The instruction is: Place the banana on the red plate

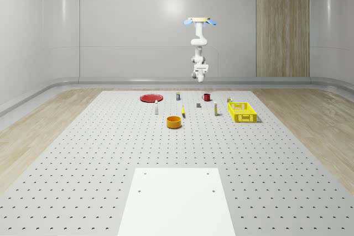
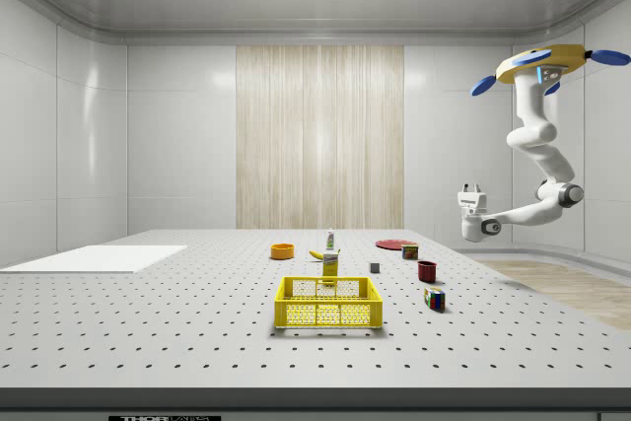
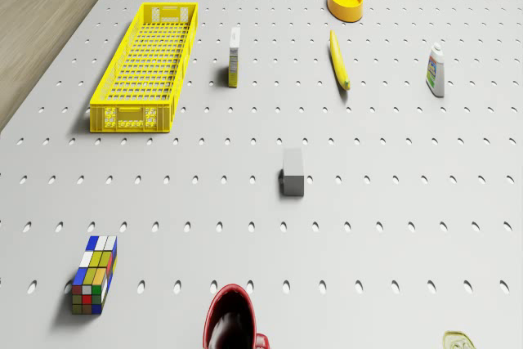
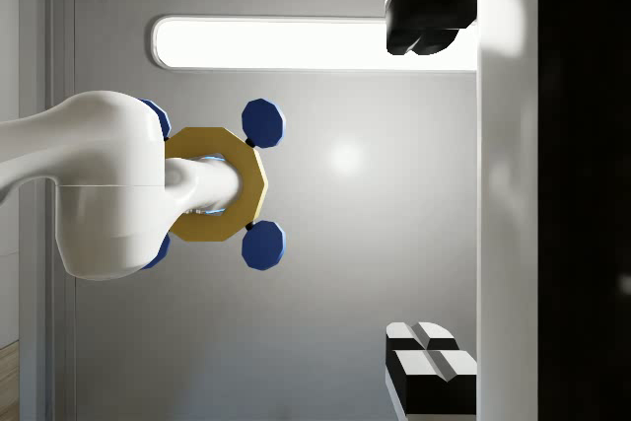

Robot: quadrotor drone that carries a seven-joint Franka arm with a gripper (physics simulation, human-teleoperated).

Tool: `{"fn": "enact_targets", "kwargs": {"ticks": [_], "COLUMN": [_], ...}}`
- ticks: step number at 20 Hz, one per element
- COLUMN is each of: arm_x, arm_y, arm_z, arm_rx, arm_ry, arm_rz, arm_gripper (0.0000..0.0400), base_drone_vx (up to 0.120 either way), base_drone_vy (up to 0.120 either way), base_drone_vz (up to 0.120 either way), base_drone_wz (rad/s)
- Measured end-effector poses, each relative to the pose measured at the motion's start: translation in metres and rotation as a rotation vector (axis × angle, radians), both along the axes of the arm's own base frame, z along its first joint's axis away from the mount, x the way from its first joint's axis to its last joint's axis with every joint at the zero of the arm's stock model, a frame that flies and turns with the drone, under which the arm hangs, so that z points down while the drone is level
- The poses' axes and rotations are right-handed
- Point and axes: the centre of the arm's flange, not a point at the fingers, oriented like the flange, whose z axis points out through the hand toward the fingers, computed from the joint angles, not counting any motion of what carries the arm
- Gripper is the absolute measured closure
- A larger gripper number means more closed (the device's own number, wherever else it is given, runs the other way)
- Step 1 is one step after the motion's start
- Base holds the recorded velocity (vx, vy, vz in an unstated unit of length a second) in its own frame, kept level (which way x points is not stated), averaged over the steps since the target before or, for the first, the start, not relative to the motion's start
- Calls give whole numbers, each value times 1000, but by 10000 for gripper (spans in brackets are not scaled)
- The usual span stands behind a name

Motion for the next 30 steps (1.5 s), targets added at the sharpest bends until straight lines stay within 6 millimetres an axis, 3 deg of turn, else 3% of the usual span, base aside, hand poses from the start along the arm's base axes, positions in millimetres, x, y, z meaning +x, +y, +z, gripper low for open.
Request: {"fn": "enact_targets", "kwargs": {"ticks": [30], "arm_x": [-2], "arm_y": [3], "arm_z": [1], "arm_rx": [-33], "arm_ry": [-23], "arm_rz": [-1], "arm_gripper": [0], "base_drone_vx": [120], "base_drone_vy": [-120], "base_drone_vz": [0], "base_drone_wz": [0]}}
